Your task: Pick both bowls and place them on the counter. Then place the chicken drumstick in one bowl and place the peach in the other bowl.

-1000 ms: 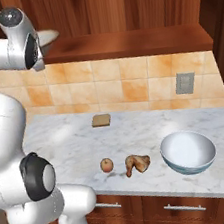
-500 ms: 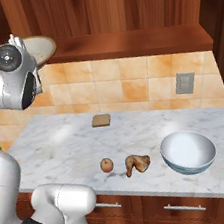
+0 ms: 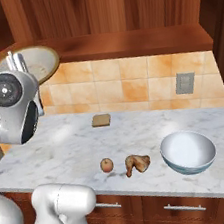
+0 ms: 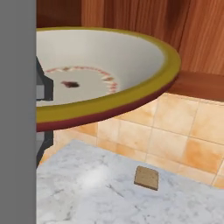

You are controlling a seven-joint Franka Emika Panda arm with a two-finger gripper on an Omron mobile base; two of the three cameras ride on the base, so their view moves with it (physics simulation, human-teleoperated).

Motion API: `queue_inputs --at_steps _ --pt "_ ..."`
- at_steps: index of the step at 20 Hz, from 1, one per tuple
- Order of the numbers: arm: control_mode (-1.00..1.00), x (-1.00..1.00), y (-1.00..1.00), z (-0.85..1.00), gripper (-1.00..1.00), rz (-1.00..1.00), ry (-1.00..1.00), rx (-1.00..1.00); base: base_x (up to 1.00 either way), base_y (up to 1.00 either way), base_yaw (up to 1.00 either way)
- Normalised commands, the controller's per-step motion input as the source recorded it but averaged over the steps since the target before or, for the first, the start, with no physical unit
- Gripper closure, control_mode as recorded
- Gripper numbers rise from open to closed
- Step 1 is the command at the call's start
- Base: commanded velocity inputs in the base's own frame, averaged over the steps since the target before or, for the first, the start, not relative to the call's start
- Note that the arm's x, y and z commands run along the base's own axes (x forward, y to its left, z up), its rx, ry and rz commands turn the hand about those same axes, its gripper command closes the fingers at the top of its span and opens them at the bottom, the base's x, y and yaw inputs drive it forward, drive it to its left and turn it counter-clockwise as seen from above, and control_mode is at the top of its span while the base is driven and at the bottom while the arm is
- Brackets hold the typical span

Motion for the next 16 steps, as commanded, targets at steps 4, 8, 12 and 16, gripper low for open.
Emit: queue_inputs --at_steps 4,8,12,16 --pt "-1.00 -0.54 -0.27 -0.37 1.00 0.00 0.07 0.00 0.00 0.00 0.00" --pt "-1.00 -0.34 -0.06 -0.68 1.00 0.00 0.09 0.00 0.00 0.00 0.00" --pt "-1.00 -0.04 -0.12 -0.77 1.00 0.10 0.08 0.00 0.00 0.00 0.00" --pt "-1.00 0.15 -0.01 -0.70 1.00 0.16 0.15 -0.03 0.00 0.00 0.00"
